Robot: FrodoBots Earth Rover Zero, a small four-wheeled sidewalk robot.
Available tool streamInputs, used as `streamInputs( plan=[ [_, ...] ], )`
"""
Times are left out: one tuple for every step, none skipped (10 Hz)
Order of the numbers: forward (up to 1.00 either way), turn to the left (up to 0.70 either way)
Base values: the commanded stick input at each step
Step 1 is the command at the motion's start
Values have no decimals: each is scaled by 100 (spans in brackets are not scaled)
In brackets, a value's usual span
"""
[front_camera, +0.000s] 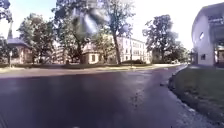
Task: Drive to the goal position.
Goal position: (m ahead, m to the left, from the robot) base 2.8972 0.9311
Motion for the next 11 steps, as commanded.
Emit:
streamInputs(
  plan=[
    [50,0],
    [50,0],
    [50,0],
    [50,0],
    [50,-25],
    [50,-50],
    [50,-50],
    [50,-50],
    [50,-50],
    [50,-50],
    [50,-50]
  ],
)
